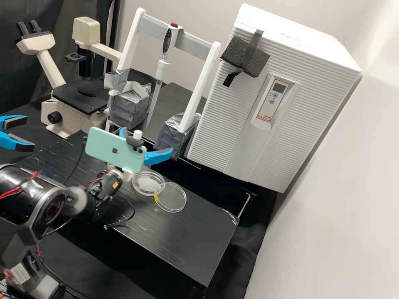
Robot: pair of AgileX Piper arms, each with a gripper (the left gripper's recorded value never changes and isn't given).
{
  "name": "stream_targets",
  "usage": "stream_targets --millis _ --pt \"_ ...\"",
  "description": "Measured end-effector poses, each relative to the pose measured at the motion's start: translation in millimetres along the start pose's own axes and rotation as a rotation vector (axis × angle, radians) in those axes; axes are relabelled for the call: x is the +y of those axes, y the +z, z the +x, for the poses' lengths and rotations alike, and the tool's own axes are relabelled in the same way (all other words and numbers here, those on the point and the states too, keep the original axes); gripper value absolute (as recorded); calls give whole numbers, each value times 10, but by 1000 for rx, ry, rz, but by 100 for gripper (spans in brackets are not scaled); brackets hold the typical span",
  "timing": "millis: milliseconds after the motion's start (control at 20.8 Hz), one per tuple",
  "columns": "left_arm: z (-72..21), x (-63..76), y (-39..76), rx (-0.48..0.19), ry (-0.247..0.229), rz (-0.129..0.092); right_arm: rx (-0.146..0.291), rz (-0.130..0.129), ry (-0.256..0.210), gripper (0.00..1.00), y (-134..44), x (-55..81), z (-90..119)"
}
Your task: Close the bottle
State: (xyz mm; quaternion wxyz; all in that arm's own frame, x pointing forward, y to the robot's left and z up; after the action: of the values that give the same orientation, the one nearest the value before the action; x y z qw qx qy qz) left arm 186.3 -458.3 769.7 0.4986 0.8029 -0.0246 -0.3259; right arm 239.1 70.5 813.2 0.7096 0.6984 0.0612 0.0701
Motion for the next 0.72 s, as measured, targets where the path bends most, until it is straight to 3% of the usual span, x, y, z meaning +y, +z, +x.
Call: stream_targets --millis 96,240,336,529,721 --pt "-1 1 1 0 1 1 33 7 -47 100 -57 -124 -99" --pt "-7 15 6 0 7 7 46 11 -117 100 -77 -272 -237" --pt "-13 22 5 2 10 10 53 14 -140 100 -75 -331 -320" --pt "-13 20 8 -1 8 12 81 21 -141 100 -92 -369 -407" --pt "-13 20 8 -1 8 12 74 21 -145 100 -72 -381 -433"
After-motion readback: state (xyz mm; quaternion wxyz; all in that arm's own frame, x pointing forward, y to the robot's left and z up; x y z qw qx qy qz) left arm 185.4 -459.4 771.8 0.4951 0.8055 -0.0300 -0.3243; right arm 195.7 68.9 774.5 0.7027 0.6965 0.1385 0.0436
